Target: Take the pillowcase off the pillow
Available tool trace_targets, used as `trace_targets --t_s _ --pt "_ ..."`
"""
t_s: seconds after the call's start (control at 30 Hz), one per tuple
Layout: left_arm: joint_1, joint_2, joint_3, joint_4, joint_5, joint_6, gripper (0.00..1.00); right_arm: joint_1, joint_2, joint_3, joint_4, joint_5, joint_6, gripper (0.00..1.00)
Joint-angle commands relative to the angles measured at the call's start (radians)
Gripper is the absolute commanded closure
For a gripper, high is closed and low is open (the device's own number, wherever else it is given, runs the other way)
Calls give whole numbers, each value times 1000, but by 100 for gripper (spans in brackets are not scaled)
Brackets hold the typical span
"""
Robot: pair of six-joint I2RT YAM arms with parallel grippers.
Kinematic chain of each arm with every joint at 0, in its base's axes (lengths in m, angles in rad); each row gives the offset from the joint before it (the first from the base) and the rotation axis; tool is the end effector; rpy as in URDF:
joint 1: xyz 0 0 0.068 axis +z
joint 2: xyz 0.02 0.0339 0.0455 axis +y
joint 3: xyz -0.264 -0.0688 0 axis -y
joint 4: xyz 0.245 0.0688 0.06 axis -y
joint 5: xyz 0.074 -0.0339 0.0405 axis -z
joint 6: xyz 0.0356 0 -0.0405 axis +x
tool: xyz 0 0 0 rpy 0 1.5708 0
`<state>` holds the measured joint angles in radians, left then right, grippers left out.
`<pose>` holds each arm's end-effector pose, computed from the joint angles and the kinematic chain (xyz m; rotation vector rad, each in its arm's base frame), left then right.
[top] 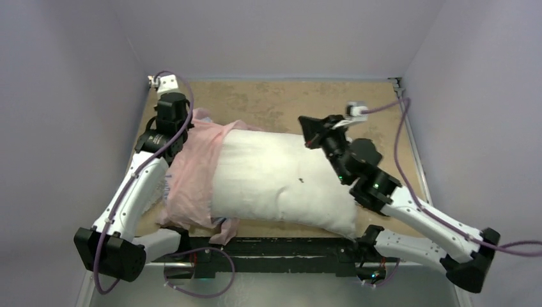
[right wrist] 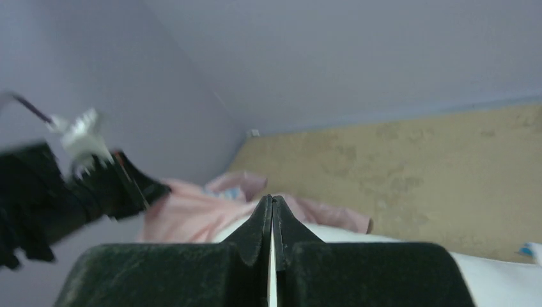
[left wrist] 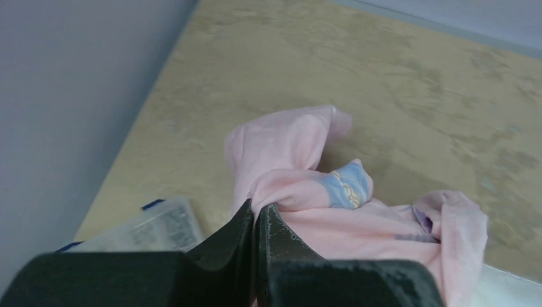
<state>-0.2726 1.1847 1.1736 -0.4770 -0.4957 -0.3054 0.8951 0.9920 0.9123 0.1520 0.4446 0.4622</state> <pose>0.2542 -0.0535 0.3660 -0.3330 1.9708 0.1407 0.1561 0.1702 0.3825 0.0341 1.5527 0.7529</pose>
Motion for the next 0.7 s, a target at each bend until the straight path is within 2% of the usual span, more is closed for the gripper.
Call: trace_targets --t_s 0.0,0.1,0.17,0.23,0.3,0.37,0.47,0.53,0.6,0.67 --pt "97 -59 -23 85 -206 -20 100 -9 -157 -36 153 165 47 100" --pt "115 -43 -17 84 -140 -29 100 -8 -188 -57 210 68 -17 100" --pt "116 -30 -18 95 -54 -28 100 -9 -131 -31 194 -17 -26 100" --pt "116 -11 -13 93 3 -26 100 -8 -49 -3 169 -91 -36 93" --pt "116 6 -3 79 25 -26 100 -8 37 30 150 -136 -49 78" --pt "116 10 -2 77 31 -26 100 -8 120 76 138 -168 -73 55" --pt "115 4 -7 82 23 -24 100 -8 234 157 118 -213 -121 27" --pt "116 2 -8 79 14 -20 100 -9 300 210 109 -234 -157 16" --pt "116 2 -3 72 -2 -17 86 -8 368 253 120 -274 -203 6" --pt "116 -2 0 66 -18 -14 62 -8 431 301 120 -323 -246 1"
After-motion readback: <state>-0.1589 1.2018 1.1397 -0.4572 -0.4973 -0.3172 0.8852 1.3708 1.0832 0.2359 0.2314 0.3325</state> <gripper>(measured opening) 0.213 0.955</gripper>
